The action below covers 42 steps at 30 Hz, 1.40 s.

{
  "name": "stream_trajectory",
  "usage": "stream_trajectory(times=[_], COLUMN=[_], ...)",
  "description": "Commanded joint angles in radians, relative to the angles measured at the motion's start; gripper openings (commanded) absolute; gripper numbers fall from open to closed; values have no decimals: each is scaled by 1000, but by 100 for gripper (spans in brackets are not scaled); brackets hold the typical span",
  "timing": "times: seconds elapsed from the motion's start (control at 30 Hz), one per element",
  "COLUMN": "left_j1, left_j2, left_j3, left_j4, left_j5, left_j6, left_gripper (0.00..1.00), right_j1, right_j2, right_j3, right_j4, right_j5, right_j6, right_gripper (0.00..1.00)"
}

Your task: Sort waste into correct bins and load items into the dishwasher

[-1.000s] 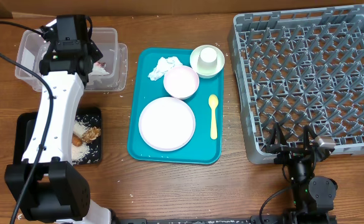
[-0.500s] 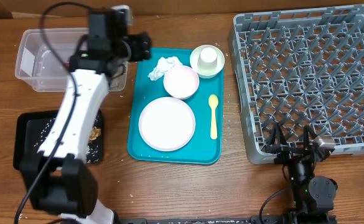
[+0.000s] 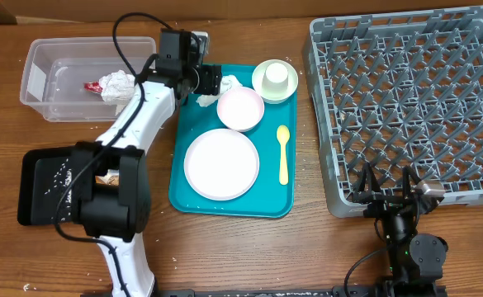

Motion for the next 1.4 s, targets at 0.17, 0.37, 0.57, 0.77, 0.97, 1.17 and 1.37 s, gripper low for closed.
stream_trajectory(times=[0.17, 0.37, 0.57, 0.77, 0.97, 1.17, 1.37], left_j1=[-16, -35, -40, -39, -39, -23, 43], left_j2=[105, 114, 113, 62, -115, -310, -426], left_j3=[6, 6, 6, 14, 18, 18, 18], left_j4=[-11, -10, -14, -26, -26, -35, -154], left_j5=[-54, -55, -86, -199, -219, -290, -445], left_j6=[75, 96, 104, 19, -81, -145, -200], left_gripper=[70, 56, 4, 4, 4, 4, 4], right_j1=[6, 6, 6, 6, 6, 6, 6], right_j2=[-11, -11, -11, -11, -11, -11, -11], right_j3=[-11, -11, -11, -11, -11, -11, -11], right_j4=[6, 6, 7, 6, 7, 7, 6], right_j5=[2, 2, 2, 2, 2, 2, 2], right_j6=[-6, -6, -6, -6, -6, -6, -6], right_gripper=[100, 100, 100, 100, 100, 100, 100])
